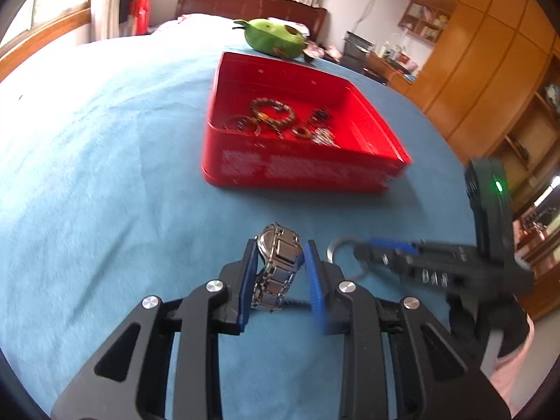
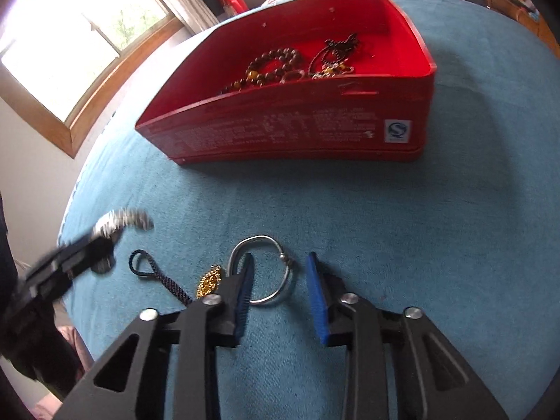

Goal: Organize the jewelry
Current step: 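Grasp the silver wristwatch with the left tool while the right tool grasps the silver hoop, then carry watch and silver hoop into the red tray and open both tools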

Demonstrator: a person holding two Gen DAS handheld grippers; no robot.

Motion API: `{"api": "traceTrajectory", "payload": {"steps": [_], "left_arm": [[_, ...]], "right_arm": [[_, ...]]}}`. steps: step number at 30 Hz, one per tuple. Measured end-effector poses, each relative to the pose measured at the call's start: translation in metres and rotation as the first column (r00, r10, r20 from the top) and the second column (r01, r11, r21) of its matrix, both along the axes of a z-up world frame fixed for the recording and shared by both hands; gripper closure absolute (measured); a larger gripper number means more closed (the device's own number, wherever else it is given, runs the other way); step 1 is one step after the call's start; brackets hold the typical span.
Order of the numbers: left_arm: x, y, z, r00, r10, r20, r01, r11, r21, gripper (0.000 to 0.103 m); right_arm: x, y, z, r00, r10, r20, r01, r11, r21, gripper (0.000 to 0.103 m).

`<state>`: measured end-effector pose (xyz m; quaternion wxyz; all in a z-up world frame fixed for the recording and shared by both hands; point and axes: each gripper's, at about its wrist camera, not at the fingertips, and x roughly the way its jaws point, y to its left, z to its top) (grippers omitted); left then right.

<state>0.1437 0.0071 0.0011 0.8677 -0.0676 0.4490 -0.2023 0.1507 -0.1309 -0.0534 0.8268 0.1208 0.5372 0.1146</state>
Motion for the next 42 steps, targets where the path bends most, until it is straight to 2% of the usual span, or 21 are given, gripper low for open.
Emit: {"api": "traceTrajectory", "payload": {"steps": [3, 7, 9, 10, 11, 16, 20, 23, 25, 27, 31, 36, 39, 40, 42], "left_arm": [[0.015, 0.006, -0.006, 1.000, 0.027, -0.015, -0.027, 1.000, -0.007, 0.077], [0.027, 0.012, -0.022, 0.998, 0.047, -0.053, -0.047, 0.999, -0.007, 0.077], [0.031, 0.015, -0.029, 0.996, 0.049, -0.075, -0.050, 0.999, -0.012, 0.079], [0.034, 0.014, -0.032, 0.995, 0.047, -0.082, -0.049, 0.999, -0.014, 0.084], [0.034, 0.014, -0.034, 0.995, 0.043, -0.086, -0.045, 0.999, -0.021, 0.084], [0.030, 0.017, -0.029, 0.997, 0.046, -0.059, -0.048, 0.998, -0.031, 0.090], [0.030, 0.021, -0.027, 0.997, 0.051, -0.059, -0.052, 0.998, -0.025, 0.090], [0.031, 0.022, -0.028, 0.996, 0.059, -0.060, -0.059, 0.998, -0.006, 0.082], [0.032, 0.021, -0.030, 0.996, 0.055, -0.064, -0.055, 0.998, 0.006, 0.067], [0.032, 0.017, -0.032, 0.997, 0.044, -0.066, -0.043, 0.999, 0.015, 0.066], [0.032, 0.005, -0.033, 0.998, 0.019, -0.061, -0.015, 0.998, 0.060, 0.058], [0.037, -0.011, -0.046, 0.995, -0.012, -0.095, 0.023, 0.992, 0.121, 0.057], [0.041, -0.018, -0.048, 0.997, -0.012, -0.082, 0.025, 0.987, 0.160, 0.061], [0.042, -0.020, -0.049, 0.997, -0.013, -0.076, 0.026, 0.985, 0.171, 0.075], [0.043, -0.022, -0.051, 0.995, -0.040, -0.093, 0.052, 0.989, 0.137, 0.093]], "right_arm": [[0.003, 0.003, -0.001, 1.000, 0.014, 0.012, -0.014, 1.000, -0.010, 0.077], [0.006, 0.003, -0.004, 0.999, 0.018, 0.038, -0.016, 0.999, -0.051, 0.096], [0.005, -0.001, -0.004, 0.999, 0.015, 0.042, -0.013, 1.000, -0.028, 0.097], [0.004, -0.004, -0.004, 0.999, 0.010, 0.045, -0.009, 1.000, -0.010, 0.097], [0.003, -0.007, -0.003, 0.999, 0.001, 0.047, -0.001, 1.000, 0.006, 0.097], [-0.004, -0.020, 0.004, 0.998, -0.022, 0.065, 0.018, 0.998, 0.060, 0.098], [-0.008, -0.023, 0.010, 0.996, -0.029, 0.081, 0.023, 0.997, 0.075, 0.098], [-0.006, -0.020, 0.009, 0.996, -0.027, 0.081, 0.021, 0.997, 0.072, 0.098], [-0.006, -0.018, 0.007, 0.997, -0.025, 0.077, 0.019, 0.997, 0.073, 0.098], [-0.004, -0.018, 0.005, 0.997, -0.023, 0.074, 0.018, 0.997, 0.075, 0.098], [-0.003, -0.019, 0.004, 0.997, -0.022, 0.074, 0.016, 0.997, 0.079, 0.098], [-0.001, -0.019, 0.001, 0.998, -0.019, 0.067, 0.013, 0.996, 0.086, 0.098], [-0.001, -0.019, 0.000, 0.998, -0.016, 0.065, 0.010, 0.996, 0.089, 0.098], [0.000, -0.019, -0.001, 0.998, -0.016, 0.065, 0.010, 0.996, 0.090, 0.098], [-0.001, -0.020, 0.000, 0.998, -0.018, 0.067, 0.011, 0.996, 0.094, 0.098]]}}
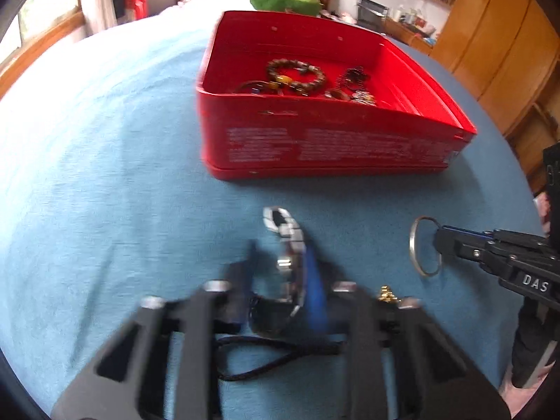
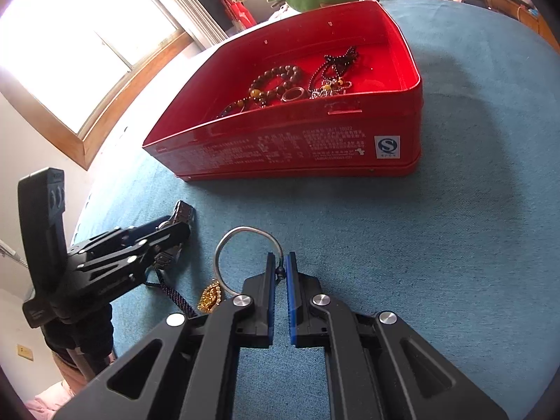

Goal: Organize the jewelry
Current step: 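Carry watch and silver hoop into the red tray and open both tools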

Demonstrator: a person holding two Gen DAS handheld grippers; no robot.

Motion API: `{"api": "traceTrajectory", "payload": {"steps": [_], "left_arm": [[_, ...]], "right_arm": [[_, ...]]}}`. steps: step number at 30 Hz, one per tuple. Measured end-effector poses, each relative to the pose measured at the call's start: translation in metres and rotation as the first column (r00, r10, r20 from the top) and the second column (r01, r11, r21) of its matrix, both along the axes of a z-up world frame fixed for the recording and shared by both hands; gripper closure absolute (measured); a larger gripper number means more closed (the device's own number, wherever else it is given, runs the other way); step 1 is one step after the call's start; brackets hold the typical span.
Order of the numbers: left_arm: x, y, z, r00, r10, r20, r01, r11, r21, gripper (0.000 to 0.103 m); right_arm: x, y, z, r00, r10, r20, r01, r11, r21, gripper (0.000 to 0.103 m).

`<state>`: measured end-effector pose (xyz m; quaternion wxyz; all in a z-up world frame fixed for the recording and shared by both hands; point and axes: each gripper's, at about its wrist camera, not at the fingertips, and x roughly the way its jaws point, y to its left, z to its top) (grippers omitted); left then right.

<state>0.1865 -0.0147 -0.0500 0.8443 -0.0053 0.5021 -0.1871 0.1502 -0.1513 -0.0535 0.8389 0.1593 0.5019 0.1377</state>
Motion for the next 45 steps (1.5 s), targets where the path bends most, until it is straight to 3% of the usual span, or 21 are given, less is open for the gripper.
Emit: {"api": "traceTrajectory", "payload": {"steps": [6, 12, 19, 28, 34, 45], "left_arm": [[-0.003, 0.011, 0.002, 0.999, 0.024, -0.022, -0.026, 0.996, -0.083, 0.094], [-0.016, 0.029, 0.031, 0.997, 0.062, 0.038, -0.056, 0.989, -0.136, 0.094], [-0.025, 0.034, 0.075, 0.993, 0.056, 0.108, -0.039, 0.987, -0.157, 0.094], [0.014, 0.017, 0.110, 0.990, 0.059, 0.126, -0.039, 0.988, -0.152, 0.094], [0.056, -0.001, 0.113, 0.988, 0.073, 0.137, -0.051, 0.986, -0.159, 0.093], [0.122, -0.025, 0.073, 0.996, 0.064, 0.067, -0.055, 0.991, -0.120, 0.093]], "right_arm": [[-0.005, -0.006, 0.007, 1.000, -0.012, 0.022, 0.012, 1.000, 0.014, 0.098], [-0.014, -0.013, 0.024, 0.997, -0.020, 0.069, 0.018, 0.999, 0.031, 0.098], [-0.011, -0.016, 0.051, 0.994, -0.022, 0.111, 0.020, 1.000, 0.020, 0.098], [0.021, -0.028, 0.092, 0.986, -0.052, 0.161, 0.052, 0.999, 0.004, 0.098], [0.066, -0.033, 0.096, 0.984, -0.086, 0.156, 0.090, 0.996, -0.018, 0.098], [0.144, -0.022, 0.053, 0.995, -0.078, 0.061, 0.083, 0.992, -0.098, 0.098]]}}
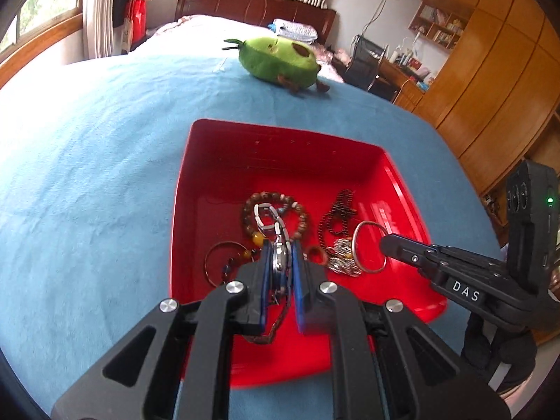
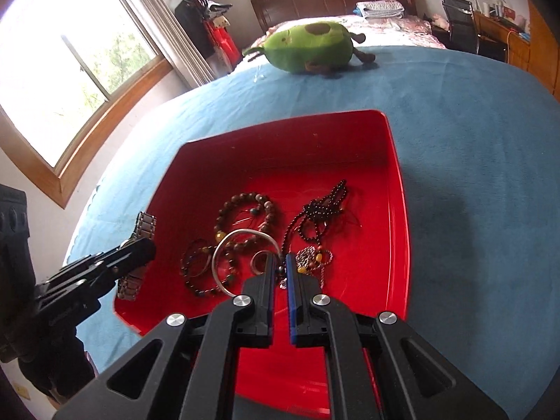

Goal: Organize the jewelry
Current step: 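Carry watch and silver hoop into the red tray and open both tools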

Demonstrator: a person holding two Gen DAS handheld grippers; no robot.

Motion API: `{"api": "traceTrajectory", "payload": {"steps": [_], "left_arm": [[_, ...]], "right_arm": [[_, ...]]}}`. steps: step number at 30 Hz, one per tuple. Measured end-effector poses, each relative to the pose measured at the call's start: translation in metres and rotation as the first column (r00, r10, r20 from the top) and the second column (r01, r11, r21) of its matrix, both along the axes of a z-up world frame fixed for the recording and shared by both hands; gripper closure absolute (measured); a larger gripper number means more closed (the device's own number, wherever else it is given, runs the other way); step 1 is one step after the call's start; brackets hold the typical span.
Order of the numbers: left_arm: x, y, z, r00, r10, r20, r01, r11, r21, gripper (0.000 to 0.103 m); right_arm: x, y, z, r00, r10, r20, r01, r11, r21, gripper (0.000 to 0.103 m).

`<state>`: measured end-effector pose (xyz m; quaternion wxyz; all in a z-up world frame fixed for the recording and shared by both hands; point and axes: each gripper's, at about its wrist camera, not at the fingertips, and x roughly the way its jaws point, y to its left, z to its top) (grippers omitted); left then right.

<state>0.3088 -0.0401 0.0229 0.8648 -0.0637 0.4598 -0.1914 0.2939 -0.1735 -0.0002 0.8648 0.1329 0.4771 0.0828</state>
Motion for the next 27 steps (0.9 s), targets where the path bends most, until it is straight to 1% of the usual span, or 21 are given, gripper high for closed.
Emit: {"api": "traceTrajectory", "payload": {"steps": [4, 9, 11, 13, 14, 15, 16, 17, 18, 20, 21, 22, 23, 24, 25, 26, 27], "left_arm": [[0.017, -0.004, -0.014, 1.000, 0.002, -0.030, -0.002, 1.000, 0.024, 0.093], [0.030, -0.005, -0.026, 0.999, 0.007, -0.050, -0.005, 0.999, 0.041, 0.093], [0.033, -0.005, -0.029, 0.999, 0.013, -0.052, -0.011, 0.999, 0.045, 0.093], [0.033, -0.003, -0.027, 0.999, 0.018, -0.044, -0.016, 0.999, 0.042, 0.092], [0.031, -0.002, -0.024, 0.999, 0.020, -0.034, -0.019, 0.999, 0.040, 0.091], [0.030, -0.002, -0.022, 0.999, 0.020, -0.026, -0.019, 0.999, 0.040, 0.085], [0.029, -0.002, -0.019, 1.000, 0.020, -0.018, -0.019, 0.999, 0.041, 0.075], [0.026, 0.000, -0.015, 1.000, 0.023, -0.005, -0.023, 0.999, 0.040, 0.069], [0.025, 0.002, -0.012, 1.000, 0.027, 0.003, -0.027, 0.999, 0.038, 0.060], [0.019, 0.007, -0.002, 0.999, 0.034, 0.029, -0.034, 0.999, 0.027, 0.057], [0.017, 0.009, 0.002, 0.999, 0.036, 0.036, -0.037, 0.999, 0.019, 0.053], [0.014, 0.012, 0.007, 0.998, 0.040, 0.044, -0.040, 0.999, 0.009, 0.048], [0.010, 0.016, 0.013, 0.997, 0.049, 0.060, -0.048, 0.999, -0.008, 0.045], [0.006, 0.020, 0.020, 0.995, 0.060, 0.080, -0.058, 0.998, -0.018, 0.040], [0.003, 0.022, 0.026, 0.993, 0.069, 0.096, -0.068, 0.998, -0.018, 0.034], [-0.002, 0.024, 0.033, 0.990, 0.081, 0.116, -0.080, 0.997, -0.014, 0.031], [-0.006, 0.025, 0.038, 0.987, 0.089, 0.131, -0.088, 0.996, -0.011, 0.026]], "right_arm": [[0.013, 0.002, -0.009, 1.000, 0.000, -0.019, -0.001, 1.000, -0.030, 0.098], [0.021, 0.005, -0.015, 0.999, 0.008, -0.031, -0.009, 0.999, -0.045, 0.098], [0.023, 0.005, -0.018, 0.999, 0.009, -0.040, -0.011, 0.999, -0.048, 0.097], [0.025, 0.006, -0.019, 0.999, 0.012, -0.046, -0.014, 0.999, -0.042, 0.093], [0.024, 0.005, -0.019, 0.999, 0.009, -0.044, -0.011, 0.999, -0.042, 0.092], [0.022, 0.005, -0.018, 0.999, 0.005, -0.040, -0.007, 0.999, -0.046, 0.092], [0.021, 0.004, -0.016, 0.999, 0.001, -0.037, -0.003, 0.999, -0.047, 0.092], [0.018, 0.003, -0.013, 1.000, -0.004, -0.028, 0.003, 0.999, -0.041, 0.092], [0.016, 0.001, -0.010, 1.000, -0.010, -0.020, 0.009, 0.999, -0.037, 0.092], [0.009, -0.002, -0.001, 1.000, -0.024, 0.009, 0.024, 0.999, -0.044, 0.092], [0.006, -0.003, 0.004, 0.999, -0.031, 0.024, 0.032, 0.998, -0.049, 0.091], [0.001, -0.005, 0.010, 0.998, -0.041, 0.045, 0.043, 0.998, -0.054, 0.085], [-0.004, -0.006, 0.017, 0.997, -0.048, 0.064, 0.051, 0.997, -0.060, 0.082], [-0.008, -0.007, 0.022, 0.995, -0.052, 0.080, 0.057, 0.996, -0.066, 0.074], [-0.013, -0.008, 0.028, 0.993, -0.056, 0.101, 0.063, 0.995, -0.072, 0.063], [-0.020, -0.009, 0.036, 0.990, -0.063, 0.126, 0.073, 0.994, -0.079, 0.056], [-0.024, -0.009, 0.041, 0.988, -0.067, 0.142, 0.079, 0.993, -0.085, 0.044]]}}
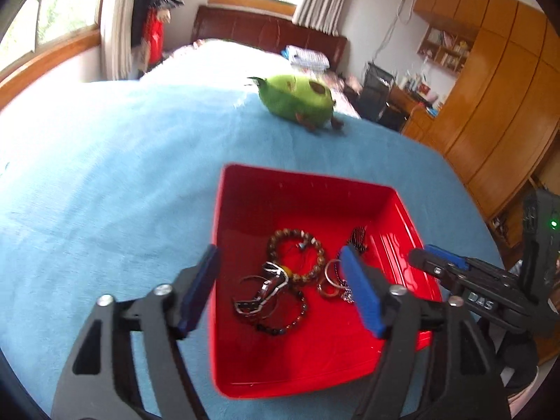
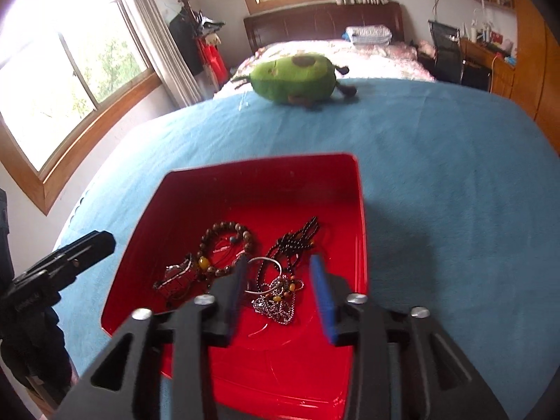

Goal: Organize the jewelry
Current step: 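Carry watch and silver hoop into the red tray and open both tools, then withdraw both open tools from the tray toward the black cord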

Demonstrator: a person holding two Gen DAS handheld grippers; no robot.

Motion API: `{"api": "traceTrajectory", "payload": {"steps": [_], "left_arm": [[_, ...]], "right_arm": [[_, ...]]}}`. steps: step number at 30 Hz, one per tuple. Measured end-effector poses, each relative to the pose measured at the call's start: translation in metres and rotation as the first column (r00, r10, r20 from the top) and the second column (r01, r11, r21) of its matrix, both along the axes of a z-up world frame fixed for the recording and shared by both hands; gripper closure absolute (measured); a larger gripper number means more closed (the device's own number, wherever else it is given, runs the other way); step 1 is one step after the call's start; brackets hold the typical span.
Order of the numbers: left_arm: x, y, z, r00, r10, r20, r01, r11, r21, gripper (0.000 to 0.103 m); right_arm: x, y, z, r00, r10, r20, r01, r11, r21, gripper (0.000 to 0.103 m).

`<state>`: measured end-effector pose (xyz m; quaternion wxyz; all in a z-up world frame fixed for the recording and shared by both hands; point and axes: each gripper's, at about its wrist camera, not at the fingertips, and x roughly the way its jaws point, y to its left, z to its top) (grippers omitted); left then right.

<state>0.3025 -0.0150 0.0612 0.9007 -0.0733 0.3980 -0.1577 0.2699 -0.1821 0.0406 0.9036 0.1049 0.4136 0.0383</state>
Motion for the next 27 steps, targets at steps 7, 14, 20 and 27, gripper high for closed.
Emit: {"api": "traceTrajectory", "payload": {"steps": [7, 14, 20, 27], "left_arm": [[-0.036, 0.015, 0.024, 0.997, 0.047, 0.061, -0.049, 0.998, 0.037, 0.012], [-0.079, 0.028, 0.020, 0.997, 0.045, 0.057, -0.049, 0.997, 0.067, 0.011], [-0.121, 0.041, -0.010, 1.000, 0.021, -0.018, -0.020, 0.997, 0.077, 0.011], [-0.159, 0.055, -0.045, 0.995, 0.007, -0.095, 0.002, 0.995, 0.099, 0.011]], "right_arm": [[-0.038, 0.004, 0.035, 0.993, -0.056, 0.106, 0.065, 0.994, -0.083, 0.004], [-0.077, 0.014, 0.035, 0.998, -0.002, 0.060, 0.007, 0.997, -0.076, 0.004], [-0.127, 0.026, 0.020, 0.996, 0.077, 0.038, -0.077, 0.997, 0.002, 0.004], [-0.155, 0.036, -0.018, 0.986, 0.137, -0.093, -0.128, 0.986, 0.104, 0.004]]}}
